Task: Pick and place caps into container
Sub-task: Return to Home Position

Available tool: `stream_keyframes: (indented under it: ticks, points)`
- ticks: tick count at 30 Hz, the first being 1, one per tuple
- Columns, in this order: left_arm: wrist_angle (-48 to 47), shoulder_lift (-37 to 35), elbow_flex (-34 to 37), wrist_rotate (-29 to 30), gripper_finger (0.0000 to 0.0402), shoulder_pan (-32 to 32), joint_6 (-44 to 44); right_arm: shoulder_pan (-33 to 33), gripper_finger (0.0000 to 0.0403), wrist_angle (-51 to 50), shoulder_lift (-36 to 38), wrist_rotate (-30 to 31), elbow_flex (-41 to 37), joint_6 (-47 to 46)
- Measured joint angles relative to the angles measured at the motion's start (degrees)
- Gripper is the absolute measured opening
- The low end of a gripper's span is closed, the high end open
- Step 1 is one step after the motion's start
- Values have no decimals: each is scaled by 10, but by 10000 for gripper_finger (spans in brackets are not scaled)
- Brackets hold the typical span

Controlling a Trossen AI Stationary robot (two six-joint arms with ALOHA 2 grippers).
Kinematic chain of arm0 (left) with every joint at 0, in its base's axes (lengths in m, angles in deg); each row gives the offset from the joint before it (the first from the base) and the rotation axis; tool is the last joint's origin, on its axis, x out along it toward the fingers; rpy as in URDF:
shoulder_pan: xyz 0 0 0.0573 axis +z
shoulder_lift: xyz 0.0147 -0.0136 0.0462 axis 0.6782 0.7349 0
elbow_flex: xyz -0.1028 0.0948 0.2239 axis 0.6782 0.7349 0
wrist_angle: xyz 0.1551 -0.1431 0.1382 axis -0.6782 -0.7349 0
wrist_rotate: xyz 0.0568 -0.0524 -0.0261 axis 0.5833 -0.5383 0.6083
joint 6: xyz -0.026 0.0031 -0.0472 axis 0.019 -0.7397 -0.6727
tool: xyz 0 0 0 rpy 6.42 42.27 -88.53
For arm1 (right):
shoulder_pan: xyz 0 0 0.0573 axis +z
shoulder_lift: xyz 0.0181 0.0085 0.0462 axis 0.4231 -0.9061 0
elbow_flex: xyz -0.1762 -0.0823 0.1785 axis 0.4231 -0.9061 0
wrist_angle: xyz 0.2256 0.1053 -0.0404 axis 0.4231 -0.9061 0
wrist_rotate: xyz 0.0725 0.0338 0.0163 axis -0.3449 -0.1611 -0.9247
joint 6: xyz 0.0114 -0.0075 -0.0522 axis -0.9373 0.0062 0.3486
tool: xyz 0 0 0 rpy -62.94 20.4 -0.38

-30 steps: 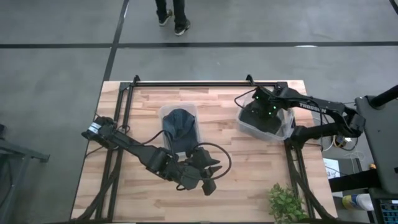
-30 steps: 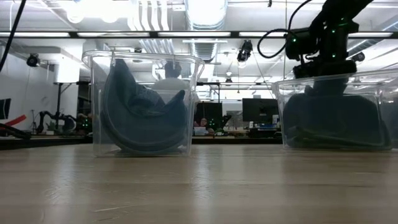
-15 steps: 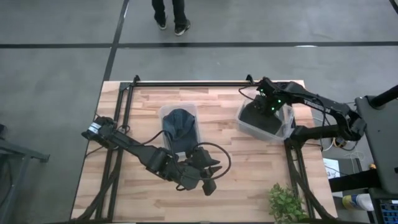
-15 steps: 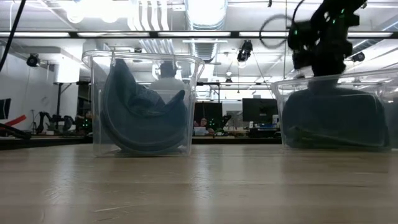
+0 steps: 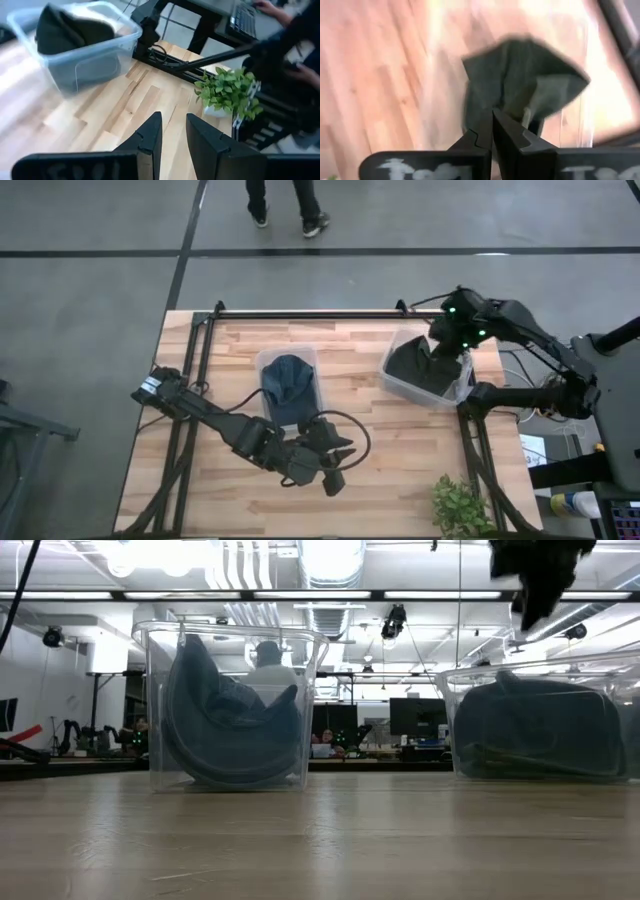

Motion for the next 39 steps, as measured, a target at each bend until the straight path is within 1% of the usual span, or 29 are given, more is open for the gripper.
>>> stream_keyframes:
  ticks: [3,6,9,11,15,18,21,27,31,35,37,39]
  points:
    - [-3,-17,0,1,80,-13,70,0,8,1,34,-27,41,13]
    - [-10,-38,0,32,80,-27,112,0,8,9,81,-30,67,12]
    - [-42,-63,0,67,80,-38,125,0,8,21,132,-31,74,7]
    - [-62,-83,6,77,80,-39,120,0,8,30,172,-32,72,-11]
    - [-67,-141,64,77,80,-37,114,0,8,40,247,-32,64,-56]
    - [-53,-198,137,76,80,-33,99,0,9,43,296,-32,54,-95]
    - [8,-268,234,75,80,-33,97,0,9,53,343,-32,40,-128]
    - [221,-410,479,55,80,-33,131,0,9,103,435,-31,-28,-189]
    - [352,-493,625,37,80,-29,152,0,9,118,495,-31,-87,-209]
    - [457,-562,743,32,80,-8,156,0,9,119,540,-31,-127,-222]
    - [506,-591,788,11,80,12,159,0,9,122,558,-31,-140,-247]
    - [533,-617,819,-24,80,40,161,0,9,127,574,-29,-149,-263]
